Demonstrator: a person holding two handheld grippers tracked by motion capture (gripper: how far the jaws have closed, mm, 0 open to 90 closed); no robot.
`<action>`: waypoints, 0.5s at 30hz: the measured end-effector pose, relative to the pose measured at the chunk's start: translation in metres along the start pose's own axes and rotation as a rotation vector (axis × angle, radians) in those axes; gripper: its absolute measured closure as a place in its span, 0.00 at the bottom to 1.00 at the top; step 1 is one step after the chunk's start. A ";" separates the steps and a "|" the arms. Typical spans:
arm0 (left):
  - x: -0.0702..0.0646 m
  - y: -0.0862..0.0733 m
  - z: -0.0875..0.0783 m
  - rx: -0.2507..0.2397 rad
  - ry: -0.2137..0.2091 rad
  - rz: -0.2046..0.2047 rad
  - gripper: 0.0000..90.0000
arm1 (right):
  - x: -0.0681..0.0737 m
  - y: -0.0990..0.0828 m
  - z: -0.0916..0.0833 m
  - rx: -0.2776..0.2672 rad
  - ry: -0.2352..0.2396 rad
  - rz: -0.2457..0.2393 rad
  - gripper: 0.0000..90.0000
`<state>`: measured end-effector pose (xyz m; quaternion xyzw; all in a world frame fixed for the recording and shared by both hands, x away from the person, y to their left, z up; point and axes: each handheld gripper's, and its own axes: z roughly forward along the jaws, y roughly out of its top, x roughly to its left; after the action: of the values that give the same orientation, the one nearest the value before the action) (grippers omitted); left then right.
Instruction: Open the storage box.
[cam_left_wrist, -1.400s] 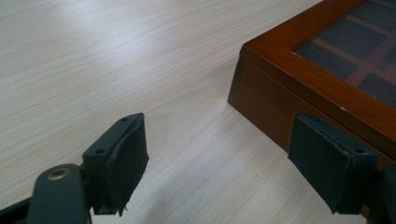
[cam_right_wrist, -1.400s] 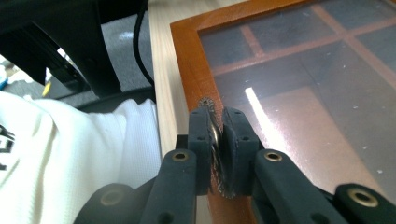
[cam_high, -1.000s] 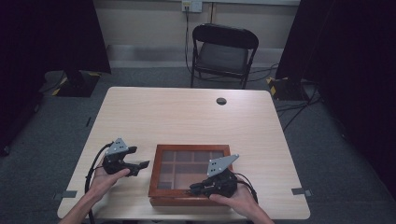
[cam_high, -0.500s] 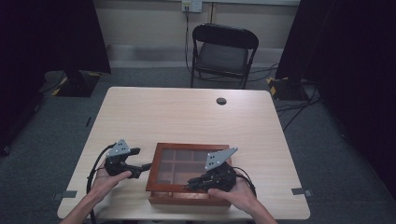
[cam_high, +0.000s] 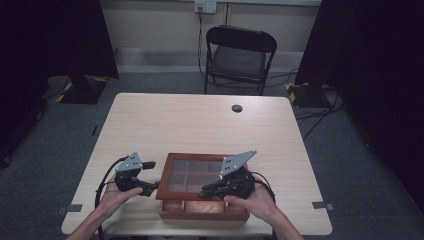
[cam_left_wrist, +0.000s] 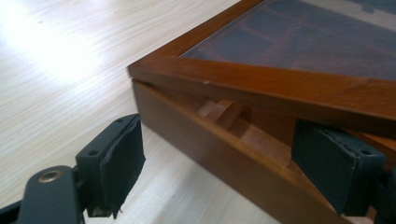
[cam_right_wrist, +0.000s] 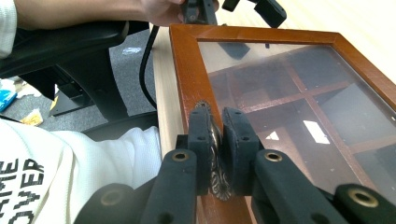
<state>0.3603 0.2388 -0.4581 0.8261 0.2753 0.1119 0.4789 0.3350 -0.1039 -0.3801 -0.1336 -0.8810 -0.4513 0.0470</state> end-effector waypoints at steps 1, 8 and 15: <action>-0.002 0.001 0.001 -0.002 -0.006 0.001 0.19 | 0.000 0.000 -0.001 0.002 0.001 0.000 0.92; -0.008 0.003 0.004 0.004 -0.008 0.033 0.19 | 0.001 -0.003 -0.003 -0.007 -0.007 0.015 0.92; -0.009 0.003 0.004 0.001 -0.016 0.041 0.22 | 0.001 -0.011 -0.014 -0.052 -0.069 0.056 0.66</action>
<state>0.3555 0.2298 -0.4567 0.8327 0.2547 0.1150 0.4780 0.3307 -0.1213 -0.3806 -0.1749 -0.8660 -0.4677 0.0259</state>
